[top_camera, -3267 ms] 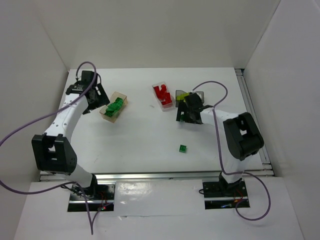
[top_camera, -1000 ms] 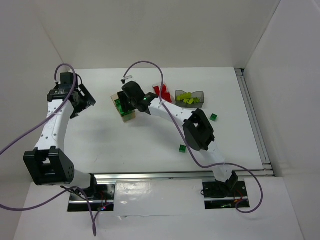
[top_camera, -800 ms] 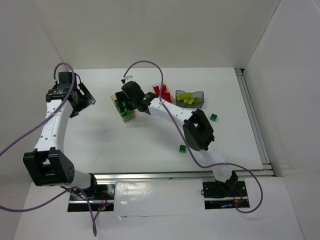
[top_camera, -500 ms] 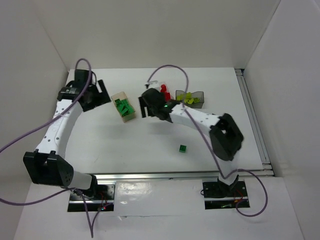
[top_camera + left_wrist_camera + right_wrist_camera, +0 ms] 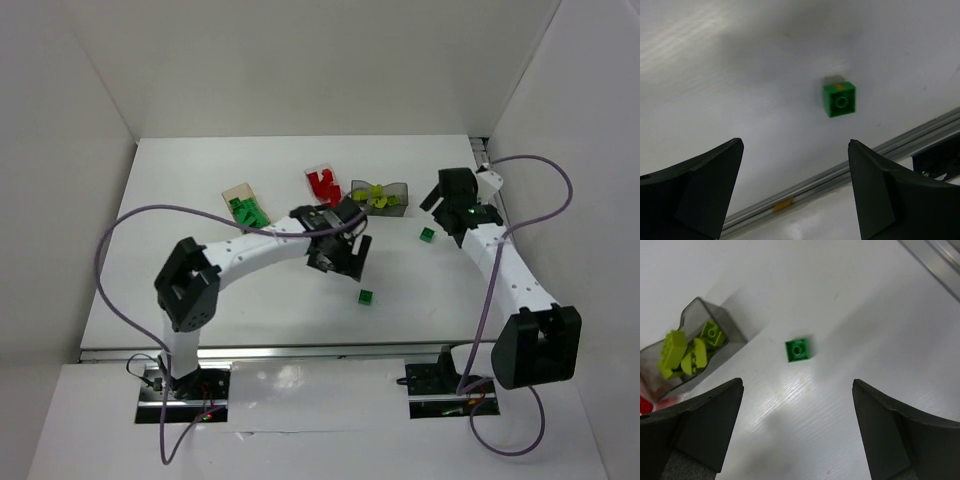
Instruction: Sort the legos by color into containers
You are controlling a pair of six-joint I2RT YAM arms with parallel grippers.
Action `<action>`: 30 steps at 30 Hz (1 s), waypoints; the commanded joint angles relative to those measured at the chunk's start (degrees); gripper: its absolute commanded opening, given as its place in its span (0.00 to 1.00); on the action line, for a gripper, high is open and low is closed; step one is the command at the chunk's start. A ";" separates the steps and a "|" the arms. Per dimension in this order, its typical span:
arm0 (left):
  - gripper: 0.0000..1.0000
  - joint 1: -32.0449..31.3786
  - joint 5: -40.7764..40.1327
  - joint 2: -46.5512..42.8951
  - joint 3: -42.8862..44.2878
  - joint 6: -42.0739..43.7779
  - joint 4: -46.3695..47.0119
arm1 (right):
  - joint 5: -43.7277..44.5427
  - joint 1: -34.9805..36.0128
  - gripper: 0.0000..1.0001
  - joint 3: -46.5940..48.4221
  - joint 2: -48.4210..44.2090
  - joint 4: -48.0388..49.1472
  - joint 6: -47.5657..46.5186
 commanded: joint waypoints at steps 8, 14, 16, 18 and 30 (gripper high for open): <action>0.96 -10.15 -0.74 14.79 15.71 -7.10 -2.83 | -3.23 -5.88 0.97 -3.62 -8.19 -1.54 3.41; 0.87 -10.16 -2.59 18.13 16.86 -9.39 -3.36 | -4.28 -5.88 0.97 -4.15 -8.72 -1.01 3.40; 0.86 -10.77 -4.09 18.13 16.34 -9.92 -3.36 | -4.80 -5.88 0.97 -4.15 -9.33 -1.01 3.40; 0.83 -10.77 -4.61 19.18 16.33 -9.92 -3.36 | -5.34 -5.88 0.97 -4.67 -9.33 -0.31 3.40; 0.52 -10.77 -7.68 20.96 18.00 -9.92 -4.50 | -6.57 -5.88 0.97 -4.68 -9.86 0.22 3.40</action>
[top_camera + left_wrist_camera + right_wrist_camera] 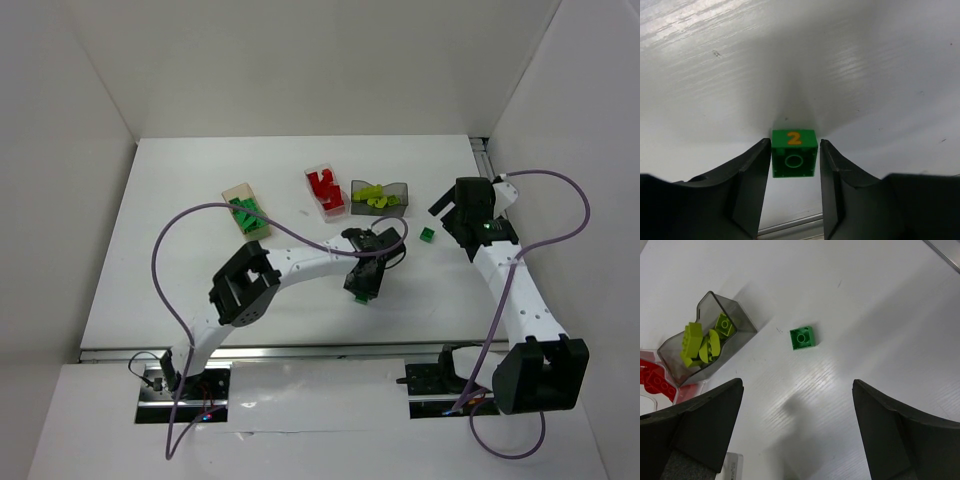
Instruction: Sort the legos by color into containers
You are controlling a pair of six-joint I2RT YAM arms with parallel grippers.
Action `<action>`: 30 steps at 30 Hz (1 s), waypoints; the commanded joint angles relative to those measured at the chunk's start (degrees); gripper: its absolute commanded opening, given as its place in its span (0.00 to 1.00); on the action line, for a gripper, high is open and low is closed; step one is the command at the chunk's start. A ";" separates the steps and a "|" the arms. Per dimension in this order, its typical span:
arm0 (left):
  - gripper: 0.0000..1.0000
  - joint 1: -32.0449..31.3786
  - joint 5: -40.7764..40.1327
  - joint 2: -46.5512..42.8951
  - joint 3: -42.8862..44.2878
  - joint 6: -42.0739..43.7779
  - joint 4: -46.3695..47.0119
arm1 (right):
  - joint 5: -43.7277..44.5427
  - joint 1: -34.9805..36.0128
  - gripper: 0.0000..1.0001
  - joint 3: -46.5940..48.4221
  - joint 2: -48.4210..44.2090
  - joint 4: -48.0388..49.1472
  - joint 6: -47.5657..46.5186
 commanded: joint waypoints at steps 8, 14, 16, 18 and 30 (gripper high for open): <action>0.31 5.14 -6.66 -11.33 -1.17 -0.46 -5.55 | -0.93 0.18 0.97 -0.40 -1.62 1.97 -0.05; 0.31 24.89 -9.21 -24.52 -7.86 3.05 -6.34 | -3.31 0.18 0.97 -1.00 -2.14 3.55 -1.63; 0.31 32.71 -9.74 -26.55 -7.86 5.42 -5.55 | -4.71 0.18 0.97 -1.01 -2.15 4.08 -2.86; 0.31 37.03 -9.22 -26.55 -6.73 6.66 -5.03 | -5.32 0.18 0.97 -1.01 -2.15 4.60 -2.86; 0.35 50.43 -5.61 -11.44 6.62 8.86 -2.56 | -6.91 0.70 0.97 0.04 1.46 4.08 -4.53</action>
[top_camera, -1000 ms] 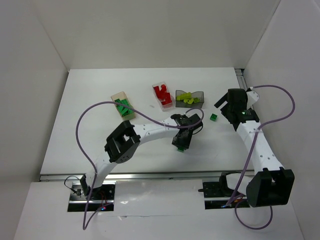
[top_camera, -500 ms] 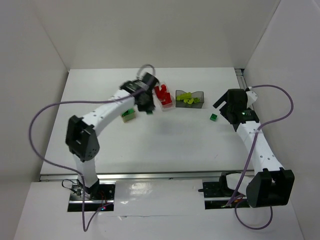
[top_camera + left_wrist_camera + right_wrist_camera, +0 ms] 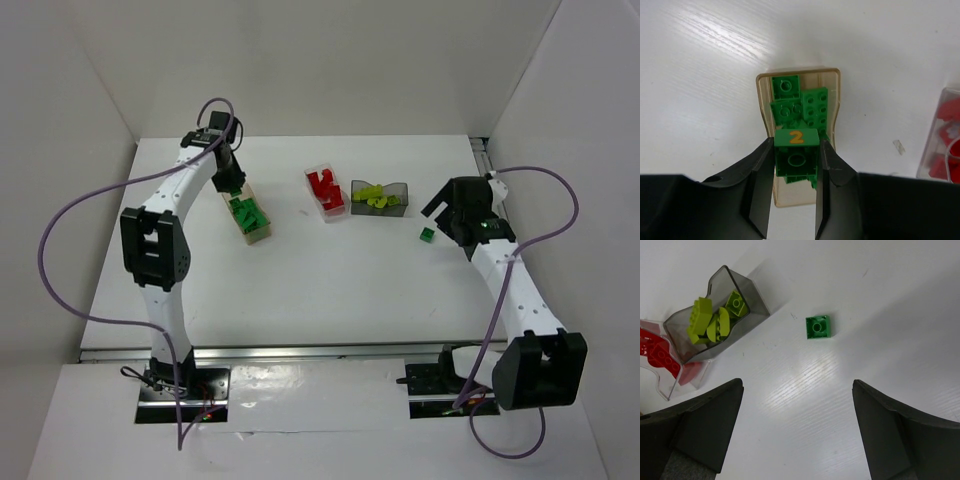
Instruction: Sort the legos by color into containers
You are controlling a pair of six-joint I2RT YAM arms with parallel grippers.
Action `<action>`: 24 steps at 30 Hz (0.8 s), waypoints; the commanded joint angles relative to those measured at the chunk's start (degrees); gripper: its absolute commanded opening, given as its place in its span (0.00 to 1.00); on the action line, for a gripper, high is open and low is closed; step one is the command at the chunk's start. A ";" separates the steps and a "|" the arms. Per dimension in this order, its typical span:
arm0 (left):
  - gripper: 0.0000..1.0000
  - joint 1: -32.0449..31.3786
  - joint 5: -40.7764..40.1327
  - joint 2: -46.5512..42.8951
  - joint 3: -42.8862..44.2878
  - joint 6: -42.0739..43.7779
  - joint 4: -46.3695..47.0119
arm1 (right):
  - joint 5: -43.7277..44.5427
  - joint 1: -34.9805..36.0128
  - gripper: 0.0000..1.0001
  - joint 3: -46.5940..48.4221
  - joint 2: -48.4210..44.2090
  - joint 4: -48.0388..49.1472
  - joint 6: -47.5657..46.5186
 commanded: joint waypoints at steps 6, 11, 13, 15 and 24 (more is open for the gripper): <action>0.55 1.41 1.95 6.22 7.02 1.29 1.00 | -1.14 0.95 0.97 0.72 2.63 2.07 -1.91; 0.85 1.41 2.57 7.37 8.69 1.91 1.00 | -1.14 2.17 1.00 0.11 7.36 2.60 -2.44; 0.87 0.80 1.95 6.67 8.69 2.43 1.00 | -1.14 2.70 1.00 0.11 8.95 2.60 -2.44; 0.88 0.79 1.34 5.62 8.00 2.44 1.00 | -0.53 3.31 1.00 0.11 10.79 3.21 -2.44; 0.87 -4.56 0.20 -9.76 -2.37 3.49 1.00 | 0.25 3.85 1.00 -1.83 18.26 9.63 -6.93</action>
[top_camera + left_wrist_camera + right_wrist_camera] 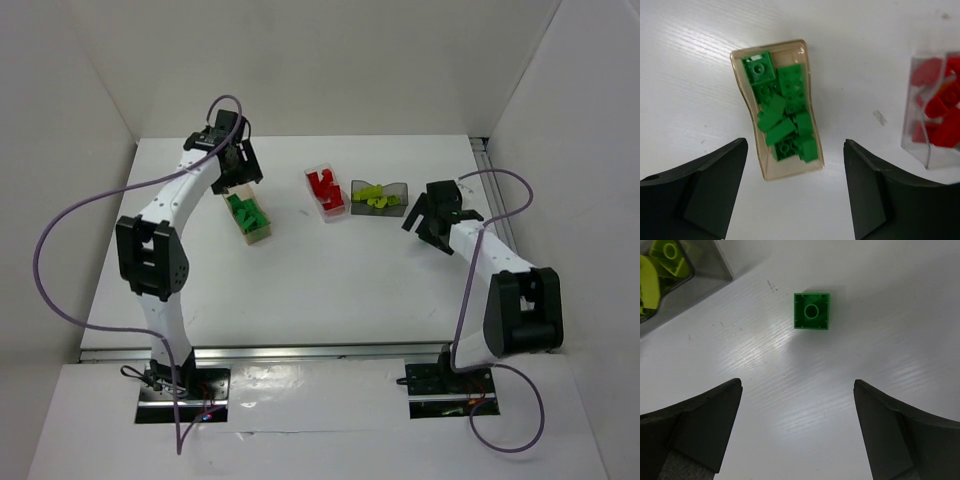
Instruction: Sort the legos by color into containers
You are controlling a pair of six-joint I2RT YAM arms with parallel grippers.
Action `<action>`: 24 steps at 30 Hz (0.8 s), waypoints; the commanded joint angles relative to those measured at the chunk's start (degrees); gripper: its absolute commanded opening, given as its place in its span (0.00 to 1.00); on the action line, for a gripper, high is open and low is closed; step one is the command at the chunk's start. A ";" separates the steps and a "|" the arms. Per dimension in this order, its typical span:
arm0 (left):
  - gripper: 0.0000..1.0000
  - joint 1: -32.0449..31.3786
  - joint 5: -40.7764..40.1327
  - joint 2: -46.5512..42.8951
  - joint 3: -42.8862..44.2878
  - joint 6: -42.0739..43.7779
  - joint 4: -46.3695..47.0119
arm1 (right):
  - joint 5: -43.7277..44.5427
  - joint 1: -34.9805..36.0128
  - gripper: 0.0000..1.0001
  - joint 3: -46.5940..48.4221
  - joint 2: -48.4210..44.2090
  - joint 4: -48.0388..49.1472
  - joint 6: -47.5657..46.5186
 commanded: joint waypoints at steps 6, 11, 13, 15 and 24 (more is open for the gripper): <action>0.87 -3.33 -1.12 -15.03 -8.21 1.75 0.85 | 3.57 -1.38 0.98 1.36 8.17 7.39 -2.14; 0.87 -3.85 -1.64 -16.78 -10.51 2.35 1.47 | 2.34 -3.14 0.88 6.20 15.98 8.98 -5.04; 0.87 -3.85 -2.17 -17.49 -11.65 2.36 1.47 | 1.82 -3.67 0.83 7.69 17.84 8.98 -5.04; 0.87 -3.85 -2.17 -17.49 -12.26 2.36 1.47 | 1.82 -4.29 0.79 7.70 19.17 8.98 -5.04; 0.87 -3.33 -3.22 -20.03 -12.89 2.89 0.16 | 2.52 -2.89 0.28 8.40 17.52 9.77 -5.04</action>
